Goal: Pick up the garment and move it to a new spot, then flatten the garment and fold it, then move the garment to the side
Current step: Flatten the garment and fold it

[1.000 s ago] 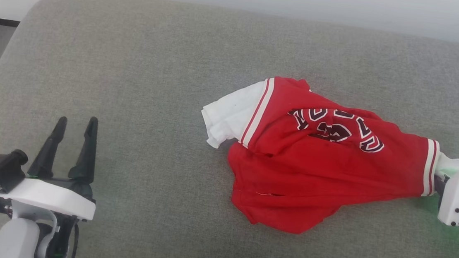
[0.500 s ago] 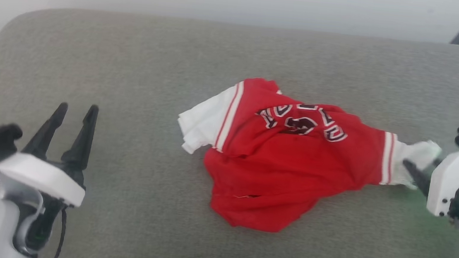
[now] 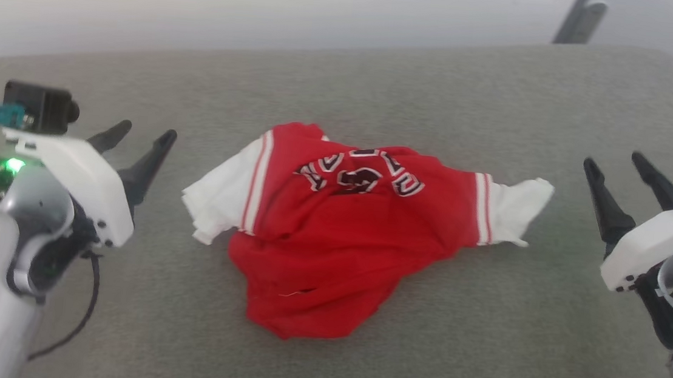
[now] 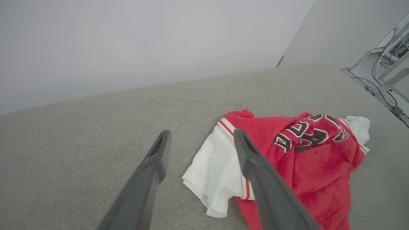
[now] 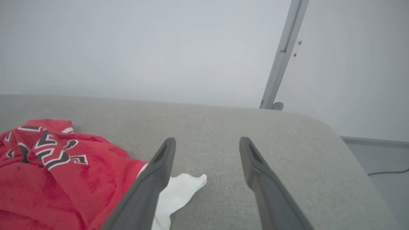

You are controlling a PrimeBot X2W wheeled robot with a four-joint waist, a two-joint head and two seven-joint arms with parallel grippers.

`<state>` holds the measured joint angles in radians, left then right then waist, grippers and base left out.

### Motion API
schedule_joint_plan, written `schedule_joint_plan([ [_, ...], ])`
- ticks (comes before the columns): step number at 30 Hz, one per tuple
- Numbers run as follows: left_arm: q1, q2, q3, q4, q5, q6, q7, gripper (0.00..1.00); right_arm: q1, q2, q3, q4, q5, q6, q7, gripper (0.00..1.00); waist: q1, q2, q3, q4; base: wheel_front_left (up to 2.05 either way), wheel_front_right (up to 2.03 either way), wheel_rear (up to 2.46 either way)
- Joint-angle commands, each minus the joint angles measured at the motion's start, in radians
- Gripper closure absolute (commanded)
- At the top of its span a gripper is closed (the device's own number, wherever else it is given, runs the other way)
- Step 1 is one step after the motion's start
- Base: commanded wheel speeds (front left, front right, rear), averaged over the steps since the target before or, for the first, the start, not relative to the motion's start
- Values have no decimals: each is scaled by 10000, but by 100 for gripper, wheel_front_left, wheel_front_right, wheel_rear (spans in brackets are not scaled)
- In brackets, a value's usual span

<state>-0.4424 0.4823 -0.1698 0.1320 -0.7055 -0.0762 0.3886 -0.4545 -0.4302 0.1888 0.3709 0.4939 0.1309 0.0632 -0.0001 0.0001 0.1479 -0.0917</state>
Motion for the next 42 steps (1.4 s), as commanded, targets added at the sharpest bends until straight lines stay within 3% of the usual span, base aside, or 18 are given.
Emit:
schedule_joint_plan([
  [1, -500, 99, -125, 271, -200, 150, 641, 0, 232, 404, -435, -371, -619, -3, -597, 0, 1, -1, 68, -506, 0, 0, 0],
  [8, -1493, 380, -592, 1219, -106, 569, 2551, 0, 688, 1738, -1689, -1206, -2063, -2, -1668, 0, 1, -1, 405, -1221, 0, 0, 0],
  [14, -2061, 645, -1131, 2242, 134, 1119, 4321, 0, 1009, 2645, -2033, -1691, -2661, -3, -1792, 0, 1, -1, 821, -1727, 0, 0, 0],
  [19, -2309, 740, -1481, 3120, 369, 1509, 5291, 0, 1026, 2971, -2145, -1882, -2793, -3, -1773, 0, 1, -1, 1165, -1982, 0, 0, 0],
  [27, -2509, 584, -1624, 4492, 359, 1595, 5397, 0, 789, 3072, -2157, -1927, -2705, -3, -1783, 0, 1, -1, 1685, -2132, 0, 0, 0],
  [28, -2501, 514, -1656, 4691, 288, 1526, 5482, 21, 778, 3074, -2166, -1937, -2711, -3, -1799, 0, 1, -1, 1726, -2131, 0, 0, 0],
  [29, -2488, 444, -1674, 4847, 207, 1462, 5556, 100, 765, 3077, -2179, -1937, -2718, -3, -1803, 0, 1, -1, 1755, -2124, 0, 0, 0],
  [36, -2834, 325, -1538, 5258, -46, 1279, 5246, 100, 736, 3009, -2373, -2019, -2791, -3, -1880, 0, 1, -1, 1771, -1902, 0, 0, 0],
  [42, -3023, 760, -1133, 4986, -110, 1238, 4634, 100, 936, 2935, -2666, -2273, -2897, -2, -1931, 0, 1, -1, 1525, -1446, 0, 0, 0],
])
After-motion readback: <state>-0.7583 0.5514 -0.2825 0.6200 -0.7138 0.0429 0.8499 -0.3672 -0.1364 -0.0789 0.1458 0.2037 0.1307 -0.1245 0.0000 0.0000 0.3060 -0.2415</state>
